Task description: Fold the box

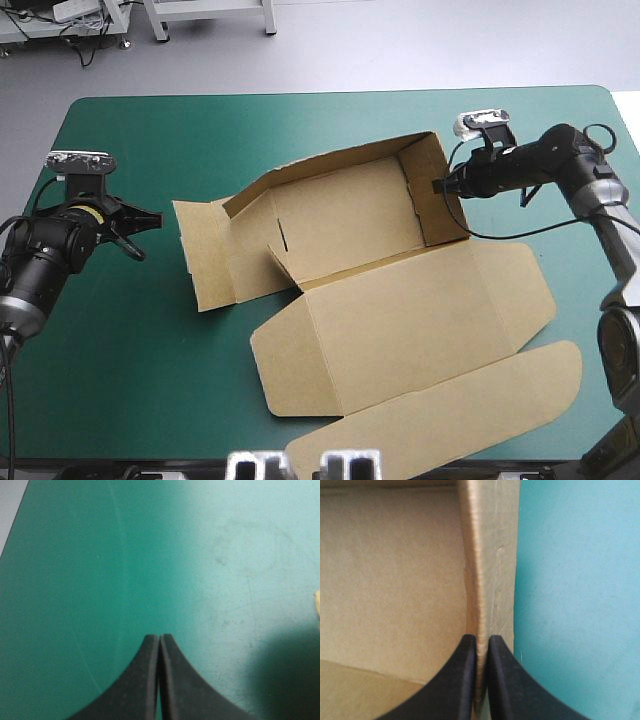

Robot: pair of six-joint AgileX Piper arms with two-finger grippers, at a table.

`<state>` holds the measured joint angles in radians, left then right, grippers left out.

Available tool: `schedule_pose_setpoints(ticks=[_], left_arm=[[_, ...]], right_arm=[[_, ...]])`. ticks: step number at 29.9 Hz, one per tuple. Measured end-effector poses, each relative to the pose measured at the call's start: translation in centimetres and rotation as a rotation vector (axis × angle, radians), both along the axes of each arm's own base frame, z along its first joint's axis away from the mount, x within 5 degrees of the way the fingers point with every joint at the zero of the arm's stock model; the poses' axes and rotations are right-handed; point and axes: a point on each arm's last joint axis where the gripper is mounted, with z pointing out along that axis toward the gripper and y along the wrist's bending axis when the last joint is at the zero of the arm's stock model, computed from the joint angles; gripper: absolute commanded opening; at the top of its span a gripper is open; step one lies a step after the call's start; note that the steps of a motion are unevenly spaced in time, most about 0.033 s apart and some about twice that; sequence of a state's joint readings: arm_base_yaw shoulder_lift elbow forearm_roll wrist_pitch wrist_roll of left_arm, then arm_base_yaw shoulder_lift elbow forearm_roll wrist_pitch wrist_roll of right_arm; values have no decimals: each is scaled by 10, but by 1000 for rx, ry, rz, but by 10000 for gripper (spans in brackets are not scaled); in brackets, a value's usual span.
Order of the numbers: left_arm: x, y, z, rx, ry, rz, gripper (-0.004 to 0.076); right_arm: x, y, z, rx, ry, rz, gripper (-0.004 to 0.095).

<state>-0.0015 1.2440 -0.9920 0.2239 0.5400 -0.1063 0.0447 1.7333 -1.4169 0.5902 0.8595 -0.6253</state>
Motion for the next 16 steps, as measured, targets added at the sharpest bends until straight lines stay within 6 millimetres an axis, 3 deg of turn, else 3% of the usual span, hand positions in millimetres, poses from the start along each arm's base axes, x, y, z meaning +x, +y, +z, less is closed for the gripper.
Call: schedule_pose_setpoints(ticks=[5,9,13,16], left_arm=[[0,0,-1,3,5,-1,-9],[-1,0,-2,16,23,-9,-9],[-2,1,-3,20,42,-9,-9],[-3,1,-4,20,52,-8,-9]], right_arm=[[18,11,-16,-12,3,15,273],[22,16,-28,-43,22,36,311],[25,15,-15,-81,9,75,311],[28,14,10,-121,-22,102,311]])
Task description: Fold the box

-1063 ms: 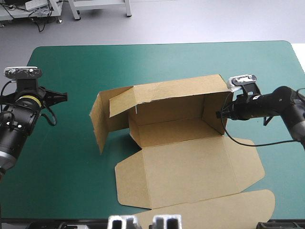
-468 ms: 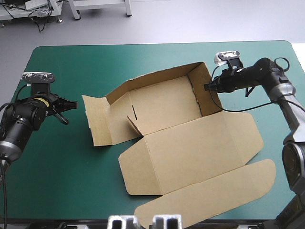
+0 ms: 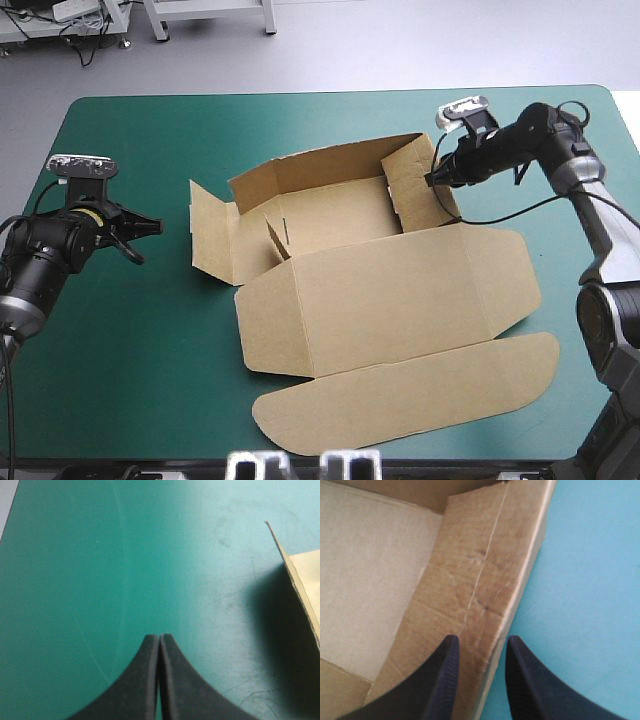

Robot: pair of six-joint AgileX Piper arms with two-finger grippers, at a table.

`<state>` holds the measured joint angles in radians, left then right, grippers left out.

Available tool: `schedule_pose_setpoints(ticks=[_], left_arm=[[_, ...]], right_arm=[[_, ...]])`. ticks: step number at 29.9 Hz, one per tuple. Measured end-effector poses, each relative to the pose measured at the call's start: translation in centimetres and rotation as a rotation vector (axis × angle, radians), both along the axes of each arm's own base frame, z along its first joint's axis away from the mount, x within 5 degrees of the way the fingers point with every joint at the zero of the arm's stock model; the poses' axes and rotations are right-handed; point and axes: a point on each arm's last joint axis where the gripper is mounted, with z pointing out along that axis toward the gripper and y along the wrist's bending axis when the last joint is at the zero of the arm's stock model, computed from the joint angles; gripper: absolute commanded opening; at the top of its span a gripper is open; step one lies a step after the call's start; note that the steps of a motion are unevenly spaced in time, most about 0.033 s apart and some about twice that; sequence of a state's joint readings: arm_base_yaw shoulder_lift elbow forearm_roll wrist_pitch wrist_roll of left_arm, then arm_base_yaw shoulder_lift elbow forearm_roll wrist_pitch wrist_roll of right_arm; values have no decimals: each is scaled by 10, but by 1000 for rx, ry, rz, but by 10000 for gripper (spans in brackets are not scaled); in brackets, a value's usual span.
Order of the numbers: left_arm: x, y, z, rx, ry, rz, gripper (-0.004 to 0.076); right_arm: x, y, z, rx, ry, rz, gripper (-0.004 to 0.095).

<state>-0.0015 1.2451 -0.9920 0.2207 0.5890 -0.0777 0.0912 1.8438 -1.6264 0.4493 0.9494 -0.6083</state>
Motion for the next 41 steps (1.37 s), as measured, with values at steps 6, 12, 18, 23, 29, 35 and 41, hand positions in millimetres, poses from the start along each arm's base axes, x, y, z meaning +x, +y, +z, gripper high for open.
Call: schedule_pose_setpoints(ticks=[6,12,18,23,29,35,41], left_arm=[[2,10,-7,-47,34,56,-9],[5,28,-17,-145,98,160,-9],[1,39,-21,-254,173,184,-9],[-2,39,-22,-314,204,179,-9],[-6,37,-24,-329,257,171,-9],[-9,35,-26,-319,306,136,-9],[-10,34,-26,-323,314,118,-9]], right_arm=[[0,-2,67,2,-60,-41,311],[-13,-6,100,-3,-46,-83,311],[-15,-6,86,3,24,-106,311],[-11,-4,44,-13,154,-82,311],[4,0,7,-8,239,-51,311],[17,3,-20,13,296,-36,311],[25,7,-43,39,343,-38,64]])
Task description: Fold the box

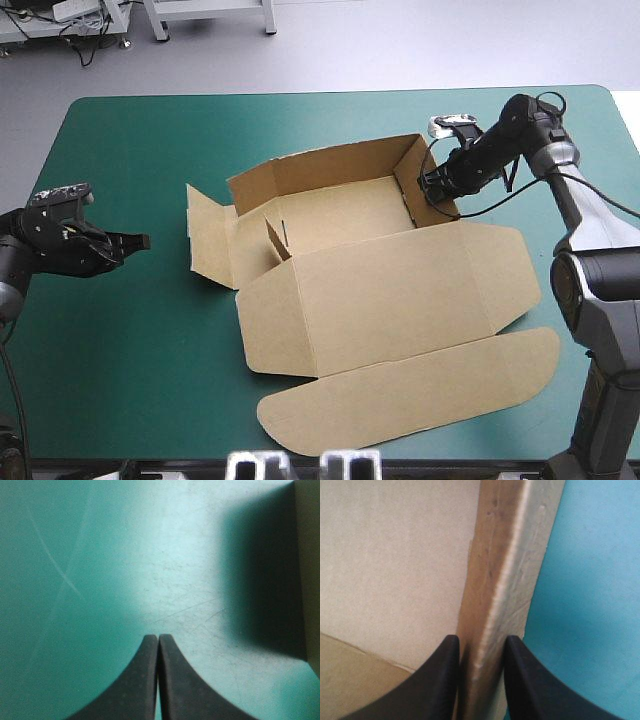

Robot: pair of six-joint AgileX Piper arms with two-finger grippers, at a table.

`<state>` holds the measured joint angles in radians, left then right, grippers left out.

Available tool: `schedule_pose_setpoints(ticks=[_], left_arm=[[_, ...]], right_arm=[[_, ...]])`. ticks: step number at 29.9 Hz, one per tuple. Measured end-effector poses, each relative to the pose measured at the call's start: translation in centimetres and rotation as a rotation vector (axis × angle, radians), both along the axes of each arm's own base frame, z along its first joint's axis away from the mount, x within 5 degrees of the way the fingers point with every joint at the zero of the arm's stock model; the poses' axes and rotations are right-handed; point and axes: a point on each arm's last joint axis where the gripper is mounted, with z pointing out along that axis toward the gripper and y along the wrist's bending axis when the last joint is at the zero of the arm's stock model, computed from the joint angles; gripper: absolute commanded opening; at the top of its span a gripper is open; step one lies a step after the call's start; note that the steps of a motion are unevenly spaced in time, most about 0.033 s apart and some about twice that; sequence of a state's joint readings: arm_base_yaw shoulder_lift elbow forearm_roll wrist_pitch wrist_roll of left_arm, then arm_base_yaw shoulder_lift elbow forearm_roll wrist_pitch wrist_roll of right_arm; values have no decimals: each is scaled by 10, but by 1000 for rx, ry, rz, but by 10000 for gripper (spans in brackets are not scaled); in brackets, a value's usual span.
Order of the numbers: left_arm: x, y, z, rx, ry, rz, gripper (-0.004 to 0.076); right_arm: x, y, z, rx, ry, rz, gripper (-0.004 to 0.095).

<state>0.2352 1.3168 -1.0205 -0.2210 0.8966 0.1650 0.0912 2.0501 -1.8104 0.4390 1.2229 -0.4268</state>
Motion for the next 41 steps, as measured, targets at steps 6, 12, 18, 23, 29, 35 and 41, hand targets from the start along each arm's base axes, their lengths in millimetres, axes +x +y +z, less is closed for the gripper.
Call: schedule_pose_setpoints(ticks=[6,12,18,23,29,35,41], left_arm=[[6,-2,2,-24,-60,-18,-8],[17,15,13,-191,-196,78,-8],[19,43,21,-446,-351,129,-8],[26,49,24,-690,-457,43,-8],[37,49,15,-826,-477,-27,-8],[34,42,21,-824,-485,-54,-6],[26,10,44,-814,-513,-172,8]], right_arm=[[2,3,-1,34,1,-17,-17],[-9,5,27,89,-37,-39,-17],[-42,3,93,113,-184,-35,-17],[-71,0,137,139,-268,-62,-17],[-105,-3,176,169,-346,-93,-16],[-131,-5,204,203,-437,-127,-16],[-130,-6,206,213,-446,-151,-16]])
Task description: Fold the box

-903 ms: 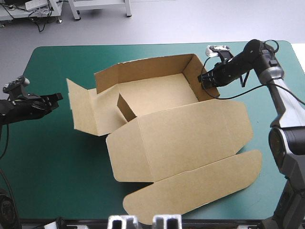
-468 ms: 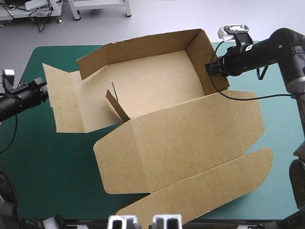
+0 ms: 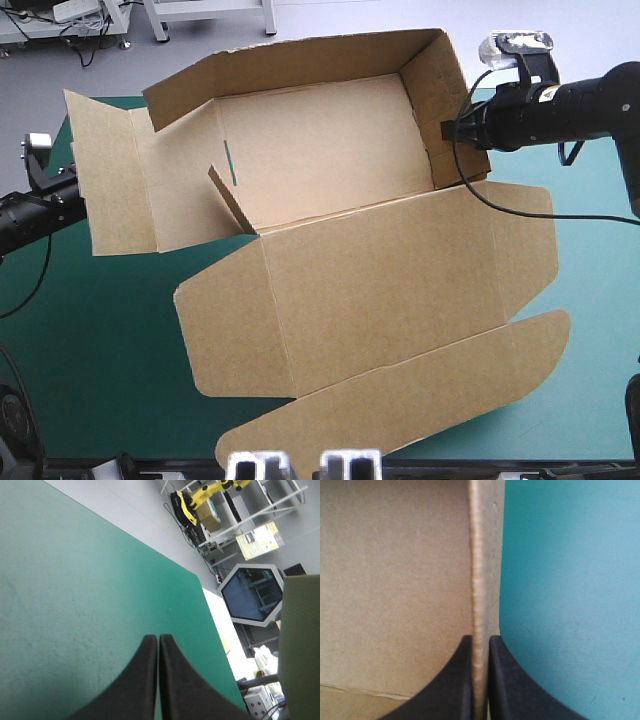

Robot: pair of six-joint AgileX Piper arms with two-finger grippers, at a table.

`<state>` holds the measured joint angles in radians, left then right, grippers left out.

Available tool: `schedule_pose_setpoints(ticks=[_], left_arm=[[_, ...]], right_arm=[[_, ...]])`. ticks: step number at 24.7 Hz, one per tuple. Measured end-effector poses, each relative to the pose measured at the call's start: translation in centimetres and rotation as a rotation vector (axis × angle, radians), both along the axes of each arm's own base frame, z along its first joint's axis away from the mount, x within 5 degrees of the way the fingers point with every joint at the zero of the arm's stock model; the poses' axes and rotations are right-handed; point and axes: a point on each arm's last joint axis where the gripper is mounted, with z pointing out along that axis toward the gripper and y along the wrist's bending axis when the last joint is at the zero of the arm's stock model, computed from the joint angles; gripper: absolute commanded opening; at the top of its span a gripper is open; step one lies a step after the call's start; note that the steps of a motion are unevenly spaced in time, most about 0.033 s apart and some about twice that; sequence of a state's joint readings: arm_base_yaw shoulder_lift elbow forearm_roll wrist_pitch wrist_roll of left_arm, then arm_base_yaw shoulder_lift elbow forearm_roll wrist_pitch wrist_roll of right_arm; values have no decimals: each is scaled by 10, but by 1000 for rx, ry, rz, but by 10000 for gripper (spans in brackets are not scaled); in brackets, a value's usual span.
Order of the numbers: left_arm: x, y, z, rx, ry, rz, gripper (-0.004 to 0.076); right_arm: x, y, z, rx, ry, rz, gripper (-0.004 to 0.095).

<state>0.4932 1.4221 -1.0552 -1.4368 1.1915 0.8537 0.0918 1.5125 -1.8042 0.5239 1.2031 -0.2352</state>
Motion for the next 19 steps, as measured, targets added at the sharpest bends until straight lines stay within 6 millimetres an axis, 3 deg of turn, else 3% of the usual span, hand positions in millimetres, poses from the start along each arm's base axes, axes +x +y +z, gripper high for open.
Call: schedule_pose_setpoints(ticks=[12,15,19], left_arm=[[-24,-29,38,16,-138,-52,8],[-29,-51,46,13,-167,-129,7],[-30,-64,49,-10,-179,-177,7]], right_arm=[[3,-2,-1,-18,-16,-29,-16],[5,-3,-1,-17,-23,-37,-15],[12,-5,-7,-52,-10,-54,-15]])
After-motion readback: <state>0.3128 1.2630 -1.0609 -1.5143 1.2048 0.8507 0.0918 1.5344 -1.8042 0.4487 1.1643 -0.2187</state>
